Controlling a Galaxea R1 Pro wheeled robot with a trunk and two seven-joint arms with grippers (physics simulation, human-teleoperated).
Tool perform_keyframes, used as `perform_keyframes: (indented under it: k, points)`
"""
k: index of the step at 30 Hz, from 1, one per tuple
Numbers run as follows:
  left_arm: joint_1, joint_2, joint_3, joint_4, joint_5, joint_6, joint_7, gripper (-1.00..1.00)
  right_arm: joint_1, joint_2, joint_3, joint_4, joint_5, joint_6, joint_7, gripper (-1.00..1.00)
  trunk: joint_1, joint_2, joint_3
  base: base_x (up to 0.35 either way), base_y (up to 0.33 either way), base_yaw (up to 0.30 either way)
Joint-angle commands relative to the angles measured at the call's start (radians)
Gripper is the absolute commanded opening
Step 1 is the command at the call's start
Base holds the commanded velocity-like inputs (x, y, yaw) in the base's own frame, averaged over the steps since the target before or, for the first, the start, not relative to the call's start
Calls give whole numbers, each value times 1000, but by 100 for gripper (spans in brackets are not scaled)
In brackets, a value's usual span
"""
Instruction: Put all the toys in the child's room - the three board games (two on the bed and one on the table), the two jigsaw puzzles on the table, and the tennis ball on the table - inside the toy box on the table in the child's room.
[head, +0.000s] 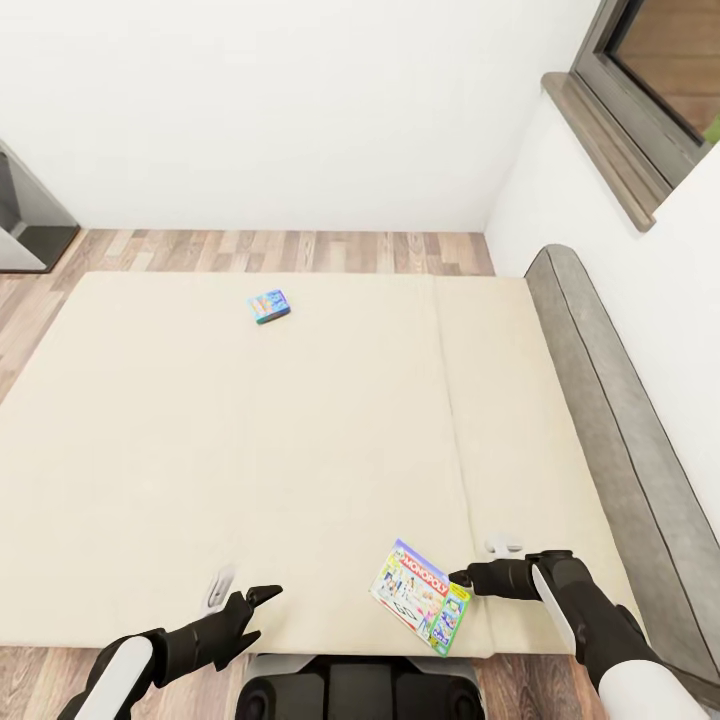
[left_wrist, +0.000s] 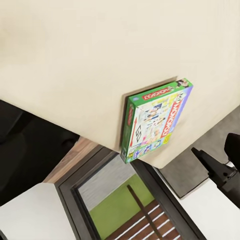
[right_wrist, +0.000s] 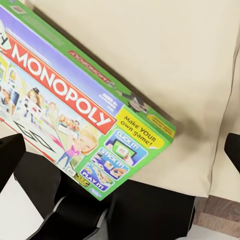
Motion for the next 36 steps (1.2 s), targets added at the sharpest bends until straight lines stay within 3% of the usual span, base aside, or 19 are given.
perform_keyframes:
  k: [1,36]
  points:
    - [0,0,2,0,-6,5,-6,100,0,0,-1,-1,1,5,4,100,1,-2,-1,0,0,0]
    - [0,0,4,0,-6,5,-6,100,0,-1,-2,-3,-12,-38,7,100,1,-2,-30,0,0,0]
